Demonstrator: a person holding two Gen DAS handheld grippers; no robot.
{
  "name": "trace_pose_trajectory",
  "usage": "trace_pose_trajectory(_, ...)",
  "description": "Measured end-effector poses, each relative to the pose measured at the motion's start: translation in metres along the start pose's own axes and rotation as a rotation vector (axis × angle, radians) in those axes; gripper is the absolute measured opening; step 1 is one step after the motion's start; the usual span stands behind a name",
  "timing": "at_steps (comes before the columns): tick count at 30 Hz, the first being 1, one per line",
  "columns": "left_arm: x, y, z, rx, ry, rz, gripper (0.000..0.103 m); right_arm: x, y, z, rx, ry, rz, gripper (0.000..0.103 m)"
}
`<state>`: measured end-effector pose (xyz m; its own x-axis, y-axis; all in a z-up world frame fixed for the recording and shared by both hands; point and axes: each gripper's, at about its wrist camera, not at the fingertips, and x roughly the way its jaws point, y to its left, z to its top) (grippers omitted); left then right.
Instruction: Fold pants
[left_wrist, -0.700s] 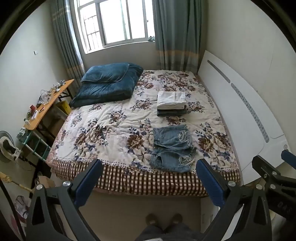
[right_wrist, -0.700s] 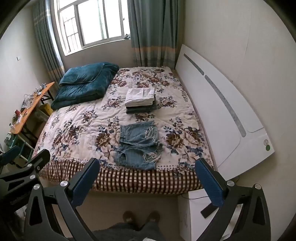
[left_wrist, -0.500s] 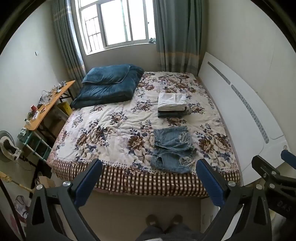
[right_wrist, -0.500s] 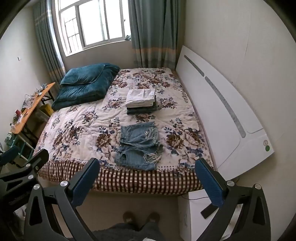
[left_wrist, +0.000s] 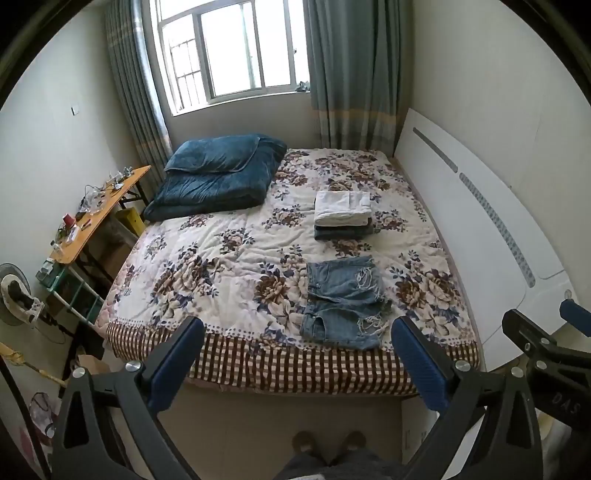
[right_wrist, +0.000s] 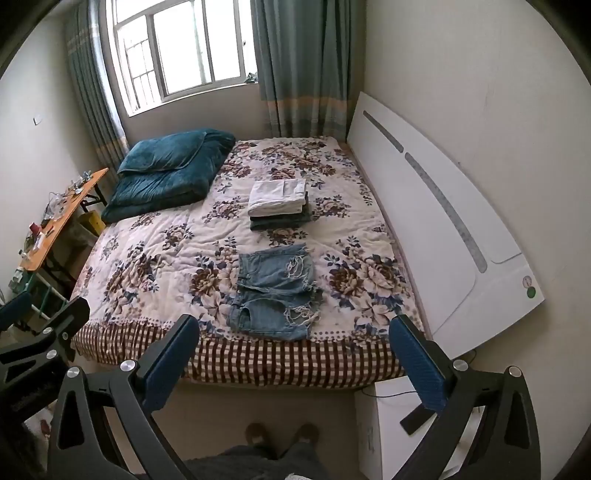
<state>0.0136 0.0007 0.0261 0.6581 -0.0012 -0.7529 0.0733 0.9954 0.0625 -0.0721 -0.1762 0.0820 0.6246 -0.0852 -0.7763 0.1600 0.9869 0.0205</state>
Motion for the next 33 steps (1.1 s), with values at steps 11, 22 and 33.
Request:
trace_pose_trajectory(11,-0.005,-0.003,0.0,0.001,-0.009,0.003,0.103,-0.012,-0.017,0.005,0.009,-0.011,0.002,0.103)
trace_pose_trajectory(22,-0.004,-0.005,0.003,0.001,-0.013,0.006,0.103,-0.013,-0.018,0.006,0.011,-0.013,0.007,0.103)
trace_pose_trajectory(33,-0.005,-0.002,-0.001,0.002,-0.015,0.003,0.103,-0.014,-0.017,0.007,0.011,-0.012,0.007,0.103)
